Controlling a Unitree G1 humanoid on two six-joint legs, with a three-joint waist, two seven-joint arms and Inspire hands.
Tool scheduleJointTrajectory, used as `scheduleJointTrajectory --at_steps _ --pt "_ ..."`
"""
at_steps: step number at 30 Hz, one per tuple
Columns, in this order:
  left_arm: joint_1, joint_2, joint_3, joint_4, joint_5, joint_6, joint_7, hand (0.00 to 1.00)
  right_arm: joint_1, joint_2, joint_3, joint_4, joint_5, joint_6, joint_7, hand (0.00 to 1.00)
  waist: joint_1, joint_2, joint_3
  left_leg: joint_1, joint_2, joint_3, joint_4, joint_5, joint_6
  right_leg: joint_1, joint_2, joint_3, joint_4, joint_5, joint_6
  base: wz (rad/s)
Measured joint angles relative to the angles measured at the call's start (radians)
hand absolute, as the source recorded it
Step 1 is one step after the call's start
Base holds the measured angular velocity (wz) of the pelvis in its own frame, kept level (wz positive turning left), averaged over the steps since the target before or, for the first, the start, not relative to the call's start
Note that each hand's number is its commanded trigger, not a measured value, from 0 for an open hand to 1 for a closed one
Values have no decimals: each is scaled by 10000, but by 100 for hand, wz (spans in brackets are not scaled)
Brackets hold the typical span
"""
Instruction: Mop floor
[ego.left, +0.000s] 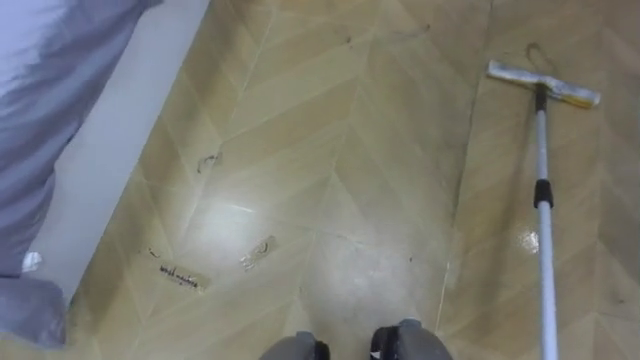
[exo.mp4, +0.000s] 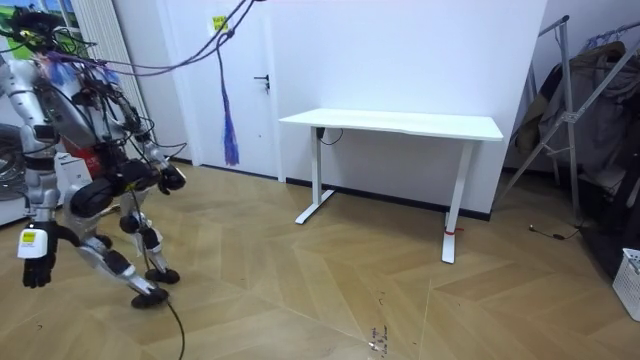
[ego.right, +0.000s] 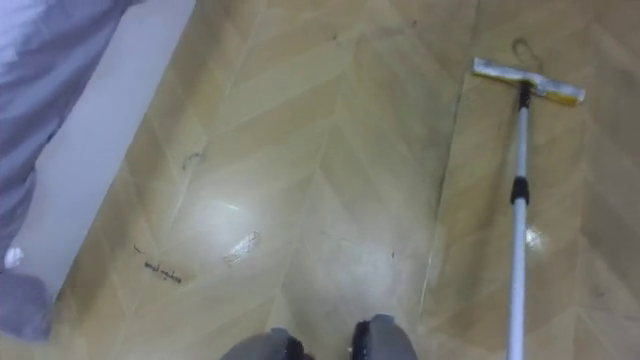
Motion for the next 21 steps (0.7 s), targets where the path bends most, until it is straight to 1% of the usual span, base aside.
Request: scheduleJointTrajectory --at_steps 1,2,3,4,5,6,7,8,9,10,11,12,13,14,15,16,17,18,19,20,21 --pt "331 116 -74 -231 -116 -8 63 0 -436 -177 49 -12 47 -1 157 100 129 -287 43 -586 87 36 914 1273 -41 44 76 157 292 -235 -44 -40" --pt "522 146 -126 -342 -137 -7 66 0 -616 -278 70 -28 115 -4 229 100 169 -360 33 -883 122 63 1258 1572 -43 66 103 165 371 -327 -98 -18" --pt "685 168 -186 -467 -77 19 -13 0 -742 -521 102 -193 240 -17 389 100 209 -290 32 -1300 186 21 1259 1331 99 182 180 170 497 -464 -163 -7" --pt "859 175 -164 -596 -86 36 -164 0 -816 -655 259 -274 487 -53 548 100 393 -288 54 -1538 363 25 481 896 169 382 257 155 511 -621 -202 -6" --pt "980 175 -151 -670 -70 35 -220 0 -812 -667 311 -321 554 -55 579 100 446 -312 69 -1538 374 16 -227 691 139 513 289 163 486 -709 -173 -9" --pt "1099 174 -152 -707 -62 23 -392 0 -738 -669 449 -333 776 -33 668 100 508 -365 87 -1387 363 -37 -2006 527 118 778 298 163 438 -909 -140 0" --pt "1192 170 -152 -649 -58 33 -592 0 -558 -658 524 -397 941 -9 731 100 509 -207 66 -1148 355 -171 -3666 525 121 1089 302 130 420 -1165 -86 0" --pt "1214 163 -148 -600 -55 36 -671 0 -392 -635 527 -447 1003 -49 740 100 507 -147 87 -1098 377 -176 -3992 656 423 1244 271 87 421 -1306 -70 11" --pt "1197 146 -143 -515 -34 47 -790 0 31 -574 551 -462 1232 -177 796 100 440 -152 -9 -948 227 -95 -3972 387 801 1472 126 64 333 -1535 108 17" --pt "1126 101 -144 -492 26 47 -836 0 226 -559 562 -448 1326 -211 826 100 410 -95 -27 -863 166 -62 -3982 274 946 1623 77 71 216 -1578 241 30" --pt "936 -35 -144 -486 180 34 -941 0 604 -563 573 -388 1360 -275 845 100 305 23 -38 -651 9 33 -4040 40 1156 1889 -142 29 -30 -1665 380 27" --pt "717 -157 -146 -487 373 9 -1017 0 1038 -574 649 -305 1359 -377 843 100 225 60 -50 -383 -243 189 -4175 -160 1367 2145 -445 64 -120 -1742 490 32" --pt "464 -268 -138 -488 478 2 -1016 0 1431 -576 861 -117 1352 -452 768 100 96 194 -88 -194 -519 202 -4192 -360 1551 2201 -649 102 226 -1618 731 30" --pt "359 -308 -133 -497 616 -32 -1011 0 1685 -557 883 -83 1328 -452 715 100 -18 262 -123 -101 -664 215 -4185 -472 1643 2142 -739 102 593 -1432 945 37" --pt "299 -369 -128 -502 820 -262 -1005 0 2140 -457 889 -75 1284 -451 623 100 -146 311 -156 67 -846 221 -4157 -610 1824 1945 -894 144 1263 -947 1194 32" --pt "295 -440 -84 -490 837 -390 -1002 0 2510 -306 881 -73 1256 -456 544 100 -366 519 -250 299 -955 141 -4156 -837 1911 1820 -904 219 1791 -323 1257 21" --pt "289 -499 -3 -484 838 -397 -999 0 2668 -219 881 -81 1257 -459 502 100 -467 583 -261 403 -979 82 -4163 -944 1933 1717 -857 285 2057 -33 1255 0" --pt "262 -576 40 -472 807 -425 -961 0 2851 -28 882 -107 1270 -490 360 100 -592 784 -279 576 -1004 -12 -4220 -1141 1957 1467 -736 416 2365 220 1274 -8" --pt "242 -647 44 -482 809 -447 -914 0 2886 180 874 -138 1270 -513 189 100 -755 853 -245 701 -1009 -14 -4396 -1179 1973 1005 -698 472 2299 196 1273 -7" --pt "232 -665 39 -489 816 -447 -911 0 2883 288 840 -161 1258 -526 103 100 -859 860 -213 774 -1013 -14 -4501 -1182 1982 745 -671 489 2110 183 1268 0" --pt "234 -682 27 -474 816 -441 -910 0 2894 495 800 -196 1253 -548 -17 100 -1045 869 -178 951 -1020 -13 -4680 -1181 1986 315 -600 505 1457 183 1263 5"
